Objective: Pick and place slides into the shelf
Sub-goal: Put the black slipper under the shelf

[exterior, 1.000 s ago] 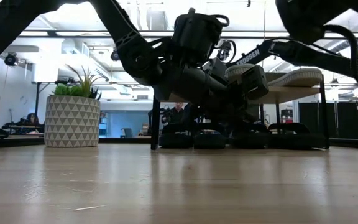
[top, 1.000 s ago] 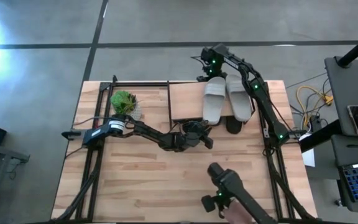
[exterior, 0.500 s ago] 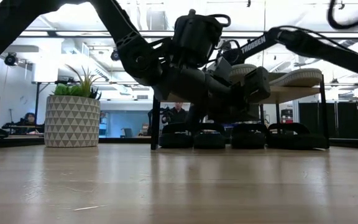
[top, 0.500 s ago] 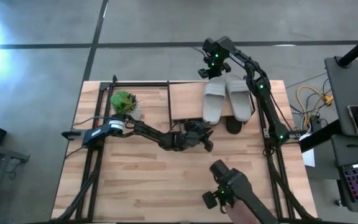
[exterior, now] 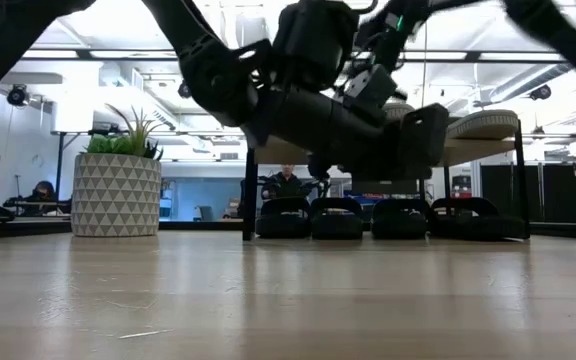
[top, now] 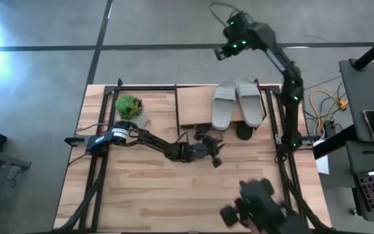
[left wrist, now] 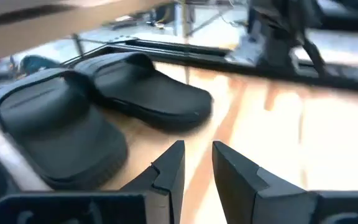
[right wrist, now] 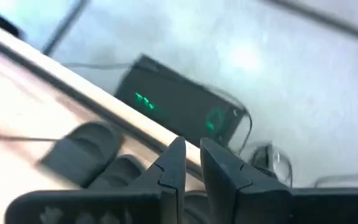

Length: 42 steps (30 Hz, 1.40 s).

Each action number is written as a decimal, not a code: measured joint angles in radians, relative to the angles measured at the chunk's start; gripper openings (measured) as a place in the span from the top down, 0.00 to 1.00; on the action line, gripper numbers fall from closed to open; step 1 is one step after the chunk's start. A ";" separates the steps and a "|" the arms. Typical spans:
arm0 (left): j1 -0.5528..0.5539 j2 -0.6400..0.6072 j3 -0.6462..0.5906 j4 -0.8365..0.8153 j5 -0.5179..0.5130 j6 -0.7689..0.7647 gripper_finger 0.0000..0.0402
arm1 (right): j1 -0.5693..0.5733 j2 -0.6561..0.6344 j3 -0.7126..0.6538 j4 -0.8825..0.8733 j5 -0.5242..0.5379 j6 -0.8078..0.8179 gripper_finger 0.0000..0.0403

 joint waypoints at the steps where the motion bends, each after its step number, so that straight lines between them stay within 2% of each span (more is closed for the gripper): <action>1: -0.011 0.000 0.000 -0.006 0.000 0.033 0.83 | 0.011 -0.041 0.000 -0.010 0.003 -0.009 0.89; 4: -0.035 0.000 0.004 -0.064 -0.015 0.168 0.83 | 0.077 -0.167 -0.001 -0.043 0.068 -0.022 0.89; 8: -0.039 0.000 0.040 -0.233 -0.117 0.350 0.83 | 0.214 -0.326 -0.002 -0.119 0.244 -0.033 0.89; 9: -0.029 0.000 0.055 -0.270 -0.146 0.333 0.83 | 0.252 -0.362 -0.002 -0.144 0.299 -0.025 0.89; 11: 0.001 -0.001 0.084 -0.359 -0.175 0.156 0.83 | 0.330 -0.428 -0.002 -0.193 0.420 0.034 0.89; 14: 0.058 -0.022 0.125 -0.560 -0.120 -0.137 0.83 | 0.427 -0.508 -0.002 -0.272 0.547 0.150 0.89; 16: 0.083 -0.035 0.146 -0.595 -0.088 -0.217 0.83 | 0.471 -0.551 -0.004 -0.323 0.589 0.241 0.89; 24: 0.100 -0.056 0.141 -0.587 -0.014 -0.164 0.83 | 0.520 -0.664 -0.065 -0.316 0.670 0.314 0.89; 34: 0.099 -0.003 0.147 -0.466 -0.035 -0.204 0.83 | 0.520 -0.648 -0.180 -0.316 0.672 0.309 0.89; 38: 0.077 -0.012 0.148 -0.469 -0.036 -0.192 0.83 | 0.520 -0.641 -0.212 -0.316 0.650 0.297 0.89; 42: 0.006 -0.048 0.148 -0.464 -0.035 -0.022 0.83 | 0.549 -0.661 -0.248 -0.316 0.559 0.295 0.89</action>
